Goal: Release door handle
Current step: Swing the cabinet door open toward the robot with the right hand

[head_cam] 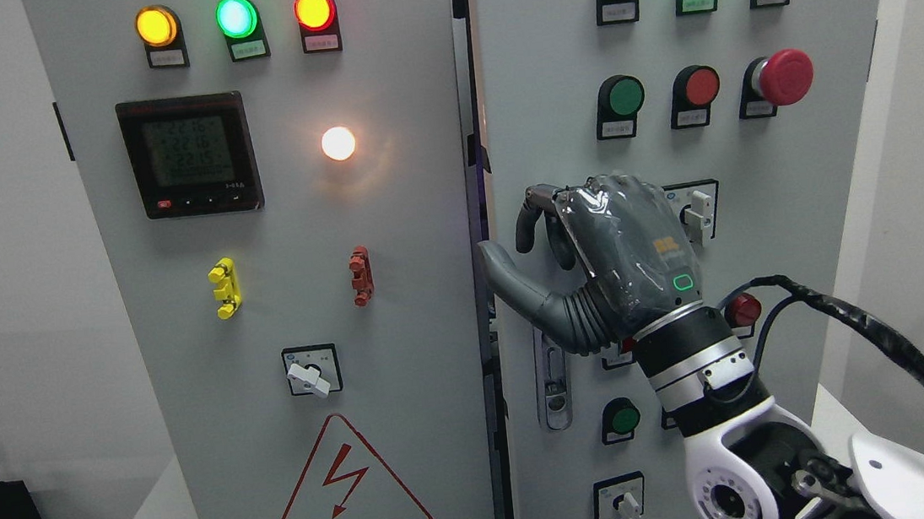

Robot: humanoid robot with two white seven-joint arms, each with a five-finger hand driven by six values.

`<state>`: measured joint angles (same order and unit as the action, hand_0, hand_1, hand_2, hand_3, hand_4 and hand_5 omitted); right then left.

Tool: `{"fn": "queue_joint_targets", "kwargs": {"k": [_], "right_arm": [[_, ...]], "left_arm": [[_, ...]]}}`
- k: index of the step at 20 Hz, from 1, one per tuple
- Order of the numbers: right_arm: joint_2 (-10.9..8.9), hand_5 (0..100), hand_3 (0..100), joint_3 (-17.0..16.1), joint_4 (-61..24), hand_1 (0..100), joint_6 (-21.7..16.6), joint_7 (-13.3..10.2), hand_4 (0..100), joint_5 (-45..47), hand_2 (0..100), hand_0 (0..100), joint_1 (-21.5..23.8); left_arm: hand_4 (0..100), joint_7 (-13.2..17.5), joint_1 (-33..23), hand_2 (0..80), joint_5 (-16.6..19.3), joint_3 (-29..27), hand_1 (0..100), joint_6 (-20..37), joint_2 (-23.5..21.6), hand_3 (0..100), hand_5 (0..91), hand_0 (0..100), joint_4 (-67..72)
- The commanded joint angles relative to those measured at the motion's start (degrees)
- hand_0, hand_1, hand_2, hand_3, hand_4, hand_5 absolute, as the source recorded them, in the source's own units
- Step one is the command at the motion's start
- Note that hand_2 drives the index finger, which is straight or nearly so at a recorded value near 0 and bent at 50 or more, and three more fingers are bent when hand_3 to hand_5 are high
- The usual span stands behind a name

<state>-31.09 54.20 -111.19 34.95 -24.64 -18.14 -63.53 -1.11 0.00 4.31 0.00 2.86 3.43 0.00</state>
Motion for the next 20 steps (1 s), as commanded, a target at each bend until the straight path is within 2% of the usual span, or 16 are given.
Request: {"fn": "queue_joint_targets", "kwargs": {"k": [1,9,15,20], "right_arm": [[1.30,100,100,-3.5,-1.7,26,0.0,-1.5,97,-2.1,69,43,1.4],[1.73,100,100,-4.5,-3.4,27,-0.1,-2.0,98,-6.2,72,43,2.6],[3.23,100,100,-10.6,-5.8,27,-3.5,-1.6,98,-12.5,76,42,8.2],[4.37,100,100,-15.3,-6.7,27,-4.8,-1.3,99,-15.0,77,42,9.3]], "left_arm": [[0,0.0,0.2,0.0,0.0,-0.1,39,0.0,0.0,0,0.0,12,0.5],[0,0.0,0.2,0.0,0.0,-0.1,39,0.0,0.0,0,0.0,12,0.5],[0,0.0,0.2,0.0,0.0,-0.1,39,0.0,0.0,0,0.0,12,0.5],[0,0.0,0.2,0.0,0.0,-0.1,39,0.0,0.0,0,0.0,12,0.5]]}}
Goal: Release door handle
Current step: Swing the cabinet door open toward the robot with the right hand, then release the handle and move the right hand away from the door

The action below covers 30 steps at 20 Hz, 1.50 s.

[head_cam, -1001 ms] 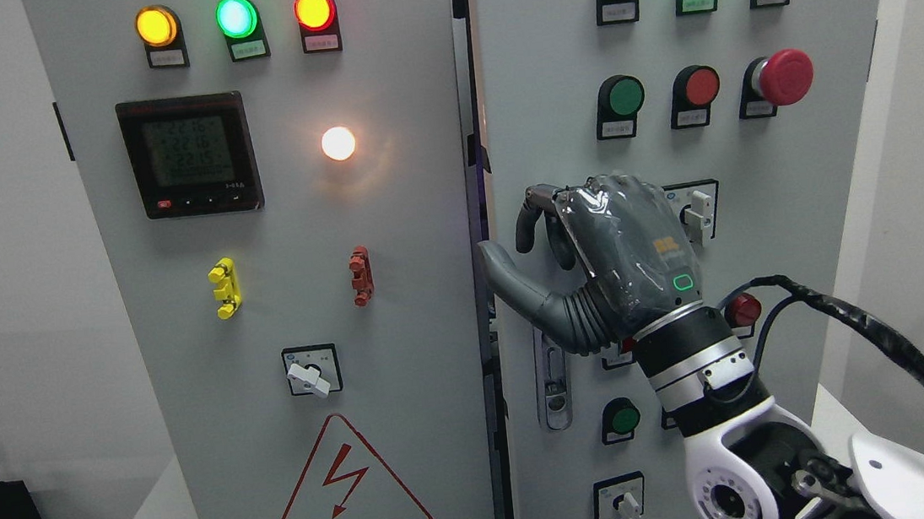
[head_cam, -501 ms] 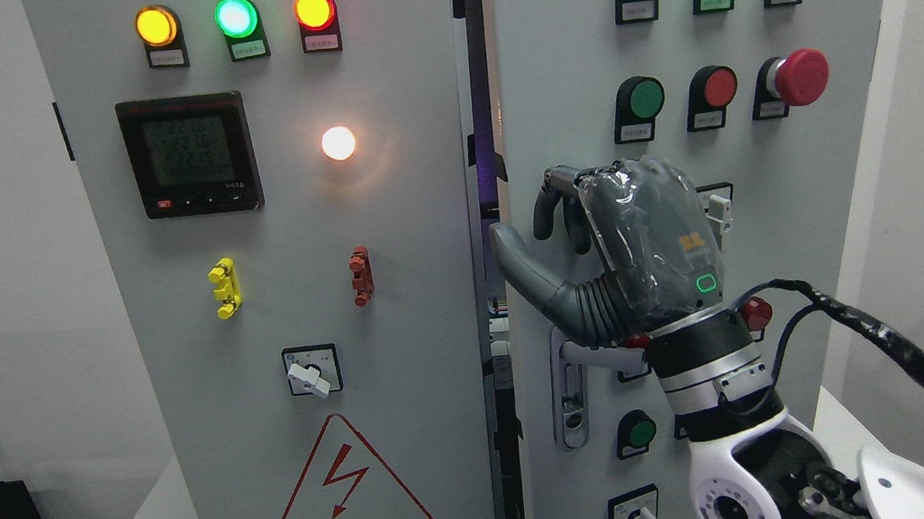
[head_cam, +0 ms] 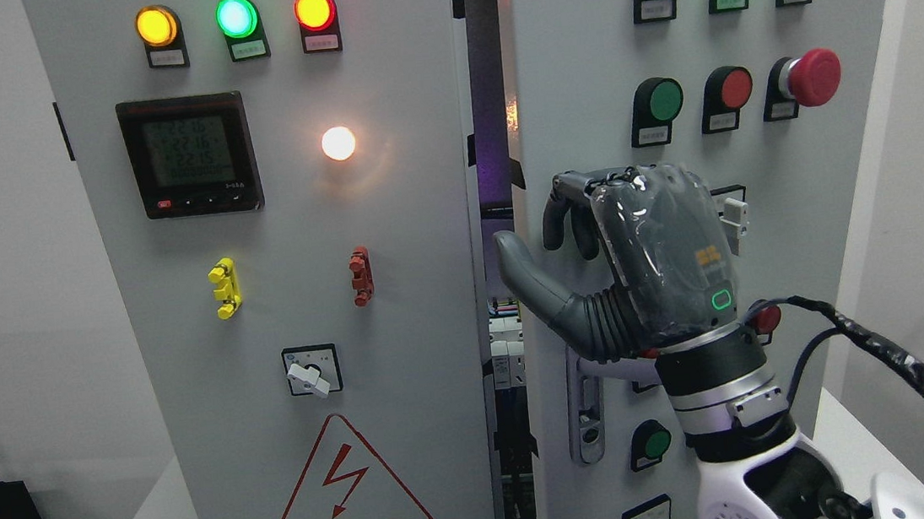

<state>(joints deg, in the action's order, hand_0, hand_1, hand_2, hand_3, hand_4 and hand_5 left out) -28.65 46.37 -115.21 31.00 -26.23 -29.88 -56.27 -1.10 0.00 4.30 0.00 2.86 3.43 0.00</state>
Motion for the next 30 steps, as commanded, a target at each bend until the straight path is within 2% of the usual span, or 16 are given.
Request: {"fn": "queue_joint_targets", "kwargs": {"k": [1,4,8,12,14,21,27,30], "right_arm": [[2.28,100,100,-8.0,-2.8,27,-1.0,0.5,99,-4.0,77,42,2.1],[3.42,100,100,-10.4,-3.9,27,-1.1,0.9,99,-6.7,78,42,3.2],[5.26,100,100,-13.4,-4.2,27,-3.3,0.9,99,-9.6,81,42,4.8],[8.43,100,100,-17.8,-4.3,27,-6.7,0.9,100,-13.3,83,42,6.1],[10.71,100,100,-20.1,-4.3,27,-8.7,1.0,100,-15.2,83,42,6.4],[15.55,100,100,-27.5,-4.3,27,-12.3,1.0,100,-18.0,84,42,6.7],[15.47,100,100,-31.9,-4.4,26,-12.3,0.8,100,-18.1,84,43,6.6],[15.20,100,100,-34.5,-4.4,25,-13.6,1.1,100,-19.0,85,44,6.4]], "left_arm": [[0,0.0,0.2,0.0,0.0,-0.1,39,0.0,0.0,0,0.0,12,0.5],[0,0.0,0.2,0.0,0.0,-0.1,39,0.0,0.0,0,0.0,12,0.5],[0,0.0,0.2,0.0,0.0,-0.1,39,-0.1,0.0,0,0.0,12,0.5],[0,0.0,0.2,0.0,0.0,-0.1,39,0.0,0.0,0,0.0,12,0.5],[0,0.0,0.2,0.0,0.0,-0.1,39,0.0,0.0,0,0.0,12,0.5],[0,0.0,0.2,0.0,0.0,-0.1,39,0.0,0.0,0,0.0,12,0.5],[0,0.0,0.2,0.0,0.0,-0.1,39,0.0,0.0,0,0.0,12,0.5],[0,0.0,0.2,0.0,0.0,-0.1,39,0.0,0.0,0,0.0,12,0.5]]}}
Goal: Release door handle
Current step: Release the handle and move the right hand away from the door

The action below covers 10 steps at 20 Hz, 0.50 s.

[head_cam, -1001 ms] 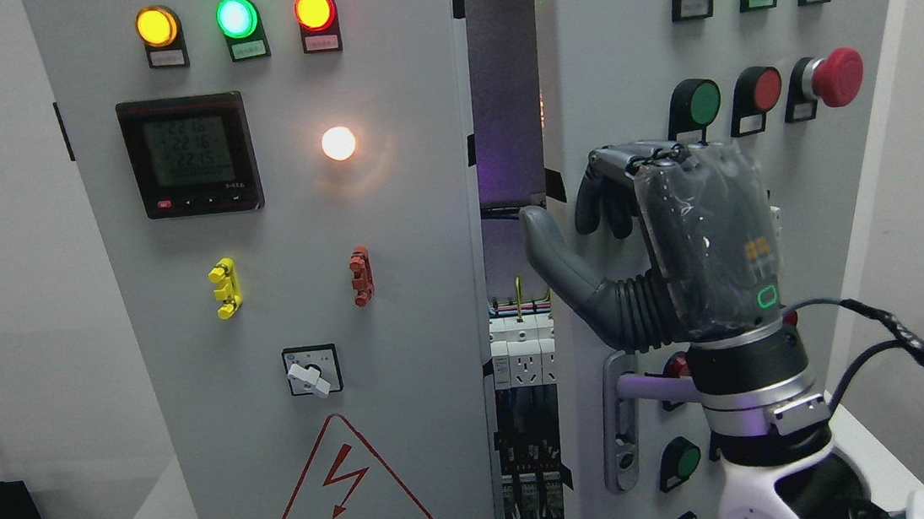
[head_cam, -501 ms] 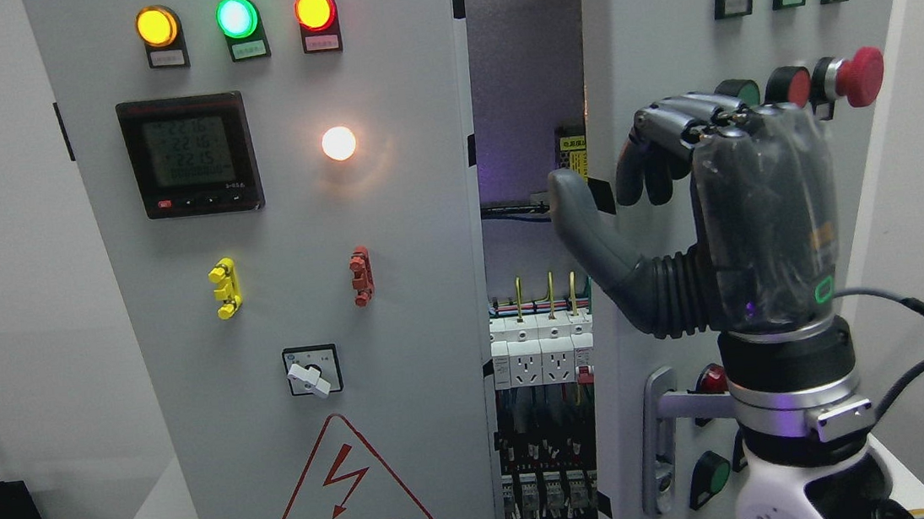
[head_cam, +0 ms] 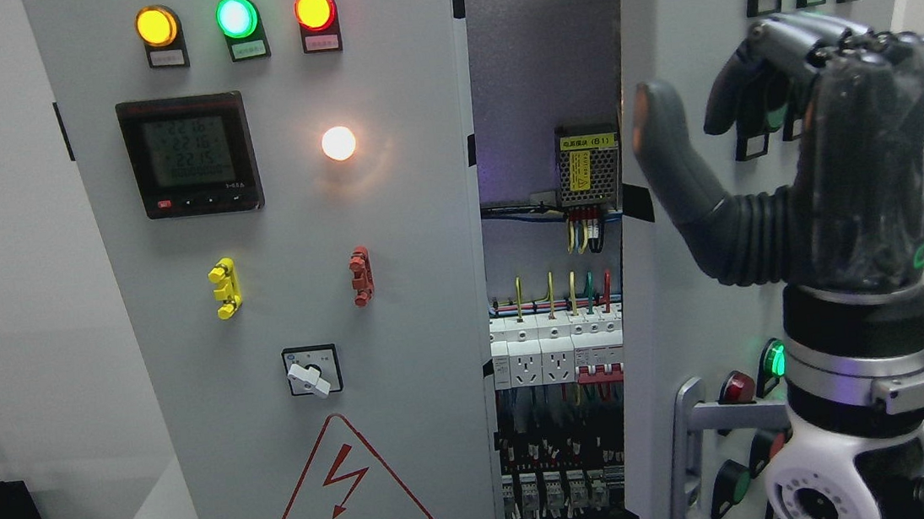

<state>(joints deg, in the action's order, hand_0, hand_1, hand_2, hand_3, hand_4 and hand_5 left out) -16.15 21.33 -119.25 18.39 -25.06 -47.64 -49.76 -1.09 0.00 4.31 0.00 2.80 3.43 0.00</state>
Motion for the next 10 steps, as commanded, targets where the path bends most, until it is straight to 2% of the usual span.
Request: {"fn": "queue_joint_targets", "kwargs": {"k": [1,6,8,10], "right_arm": [[2.62,100,100,-10.5,-0.4,25,-1.3,-0.1,100,-1.7,85,44,-0.1],[2.09,100,100,-15.9,-0.4,25,-4.2,0.4,100,-2.8,86,46,0.0],[0.52,100,100,-18.7,-0.4,25,-4.5,0.6,100,-3.1,86,47,0.3],[-2.20,100,100,-21.8,-0.4,26,-4.6,0.7,100,-3.1,86,47,1.4]], "left_arm": [[0,0.0,0.2,0.0,0.0,-0.1,39,0.0,0.0,0,0.0,12,0.5],[0,0.0,0.2,0.0,0.0,-0.1,39,0.0,0.0,0,0.0,12,0.5],[0,0.0,0.2,0.0,0.0,-0.1,39,0.0,0.0,0,0.0,12,0.5],[0,0.0,0.2,0.0,0.0,-0.1,39,0.0,0.0,0,0.0,12,0.5]]}}
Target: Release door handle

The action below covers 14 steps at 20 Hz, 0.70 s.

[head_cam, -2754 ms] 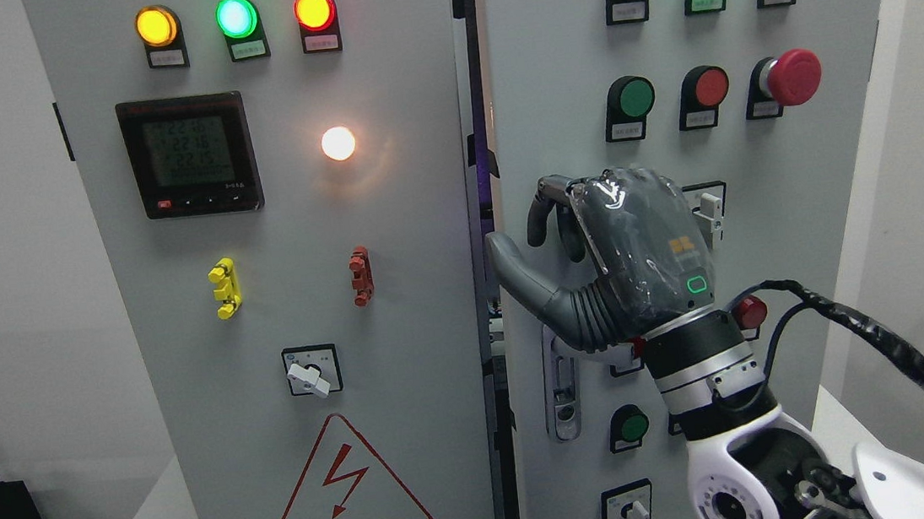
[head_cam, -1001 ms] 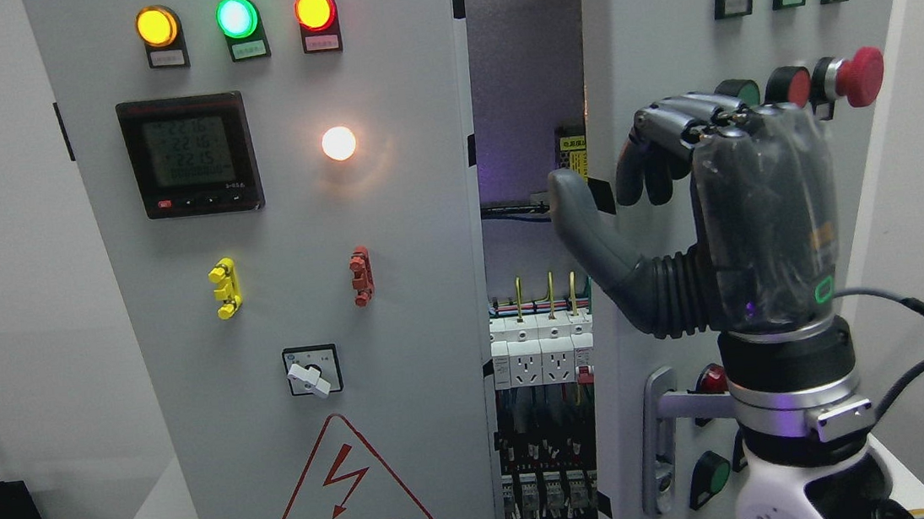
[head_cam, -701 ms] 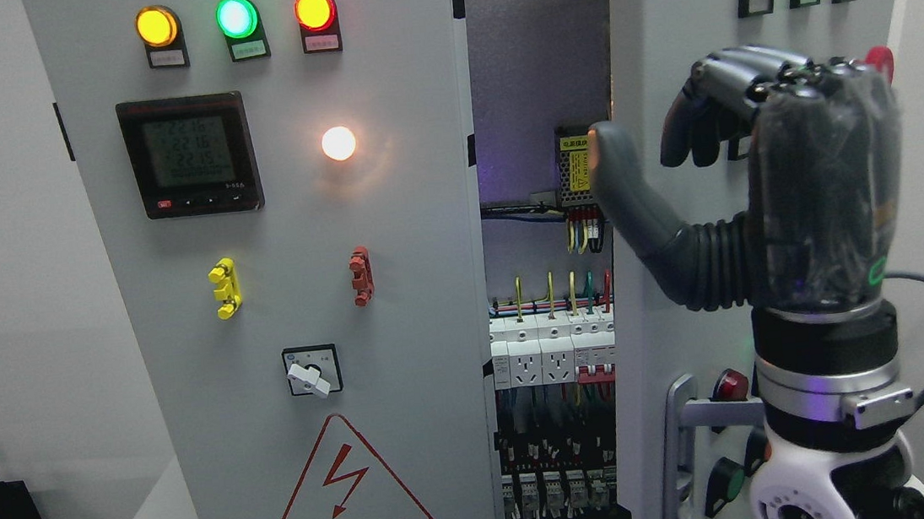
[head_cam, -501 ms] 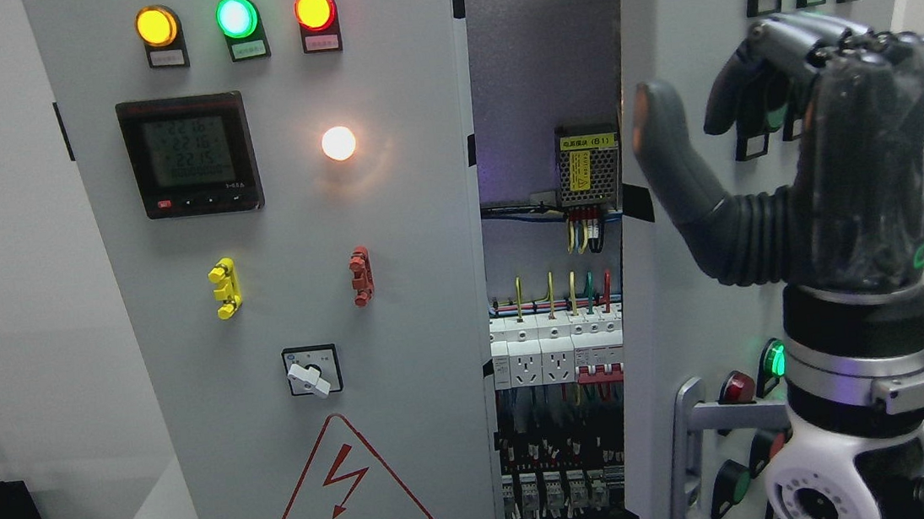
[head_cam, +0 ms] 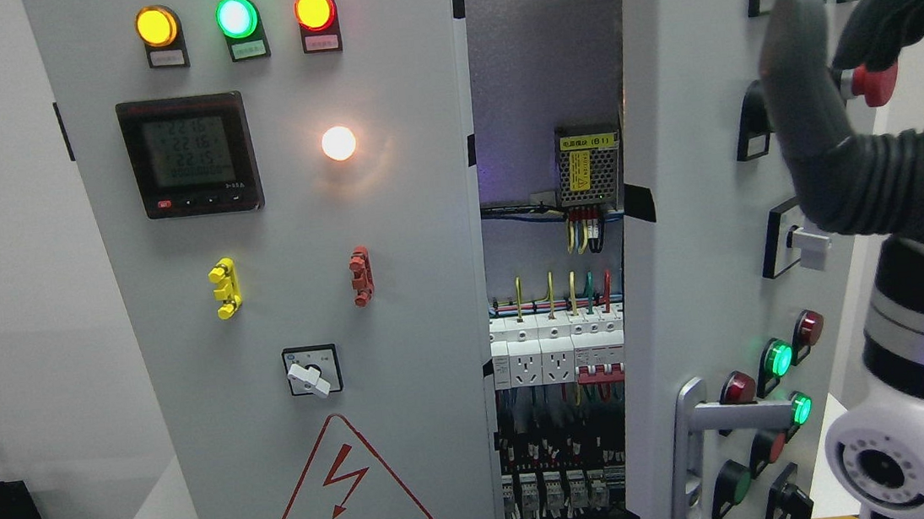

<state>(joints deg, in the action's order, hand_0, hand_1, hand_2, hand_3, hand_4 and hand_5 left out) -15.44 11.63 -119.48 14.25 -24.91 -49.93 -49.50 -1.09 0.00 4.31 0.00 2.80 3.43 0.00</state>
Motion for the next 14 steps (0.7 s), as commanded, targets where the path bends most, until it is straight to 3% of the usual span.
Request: {"fn": "queue_joint_targets", "kwargs": {"k": [1,4,10,12,14], "right_arm": [[-4.32,100,100,-13.5,-0.1,26,-0.5,0.5,100,-0.8,86,47,2.3],[-6.53,100,100,-18.4,-0.1,26,-1.8,0.5,100,-0.7,87,48,8.3],[-5.92,100,100,-33.7,0.5,26,-3.3,-0.4,100,1.0,87,48,24.5],[-4.43,100,100,-38.4,1.6,26,-3.5,-0.6,100,2.1,86,49,30.1],[-2.41,100,100,-41.0,2.6,25,-3.9,-0.6,100,3.0,86,49,35.5]], "left_arm": [[0,0.0,0.2,0.0,0.0,-0.1,39,0.0,0.0,0,0.0,12,0.5],[0,0.0,0.2,0.0,0.0,-0.1,39,0.0,0.0,0,0.0,12,0.5],[0,0.0,0.2,0.0,0.0,-0.1,39,0.0,0.0,0,0.0,12,0.5],[0,0.0,0.2,0.0,0.0,-0.1,39,0.0,0.0,0,0.0,12,0.5],[0,0.0,0.2,0.0,0.0,-0.1,39,0.0,0.0,0,0.0,12,0.5]]}}
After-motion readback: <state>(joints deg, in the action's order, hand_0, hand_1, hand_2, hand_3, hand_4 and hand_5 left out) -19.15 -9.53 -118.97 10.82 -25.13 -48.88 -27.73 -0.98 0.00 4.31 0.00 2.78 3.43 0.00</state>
